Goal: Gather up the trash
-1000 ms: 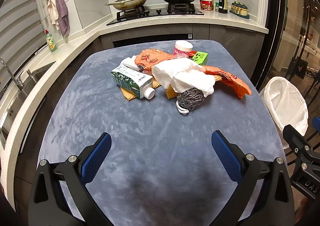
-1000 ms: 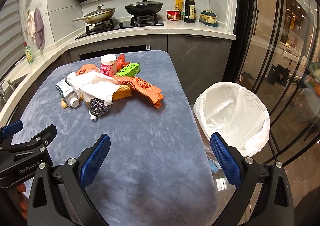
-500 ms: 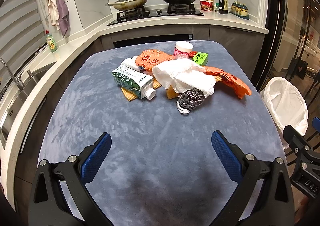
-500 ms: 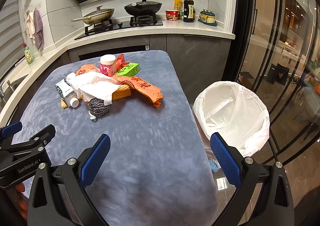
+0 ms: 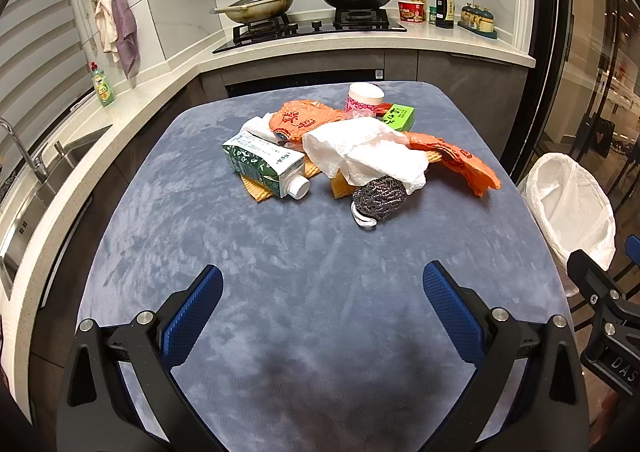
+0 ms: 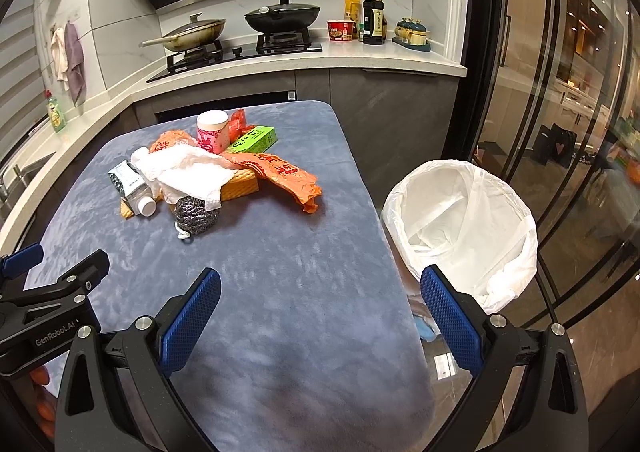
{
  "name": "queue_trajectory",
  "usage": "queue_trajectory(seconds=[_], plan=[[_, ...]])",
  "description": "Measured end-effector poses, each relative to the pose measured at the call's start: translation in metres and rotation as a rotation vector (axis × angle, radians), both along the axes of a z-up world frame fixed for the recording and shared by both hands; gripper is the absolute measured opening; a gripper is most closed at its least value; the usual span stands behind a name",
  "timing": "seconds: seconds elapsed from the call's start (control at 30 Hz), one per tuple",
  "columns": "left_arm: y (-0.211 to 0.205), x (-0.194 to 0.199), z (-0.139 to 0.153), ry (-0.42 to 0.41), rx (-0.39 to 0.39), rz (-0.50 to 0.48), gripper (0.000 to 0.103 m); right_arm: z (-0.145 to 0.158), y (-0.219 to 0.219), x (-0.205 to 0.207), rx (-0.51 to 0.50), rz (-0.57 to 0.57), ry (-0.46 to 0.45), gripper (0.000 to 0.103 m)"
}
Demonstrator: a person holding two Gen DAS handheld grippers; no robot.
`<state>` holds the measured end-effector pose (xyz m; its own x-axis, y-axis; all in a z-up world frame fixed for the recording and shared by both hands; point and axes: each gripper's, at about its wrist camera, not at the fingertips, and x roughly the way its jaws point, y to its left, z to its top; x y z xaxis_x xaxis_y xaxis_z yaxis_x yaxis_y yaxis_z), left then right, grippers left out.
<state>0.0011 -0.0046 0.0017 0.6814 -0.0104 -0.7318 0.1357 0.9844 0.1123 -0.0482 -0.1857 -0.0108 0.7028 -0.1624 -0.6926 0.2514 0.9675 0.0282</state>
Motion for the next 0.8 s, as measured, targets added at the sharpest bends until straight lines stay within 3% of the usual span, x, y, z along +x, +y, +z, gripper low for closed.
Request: queue_trajectory(seconds=[0.8], plan=[[-0.008, -0.008, 0.002, -0.001, 0.001, -0.021, 0.096, 0.002, -0.013, -0.013, 0.010, -0.047, -0.005, 0.096]])
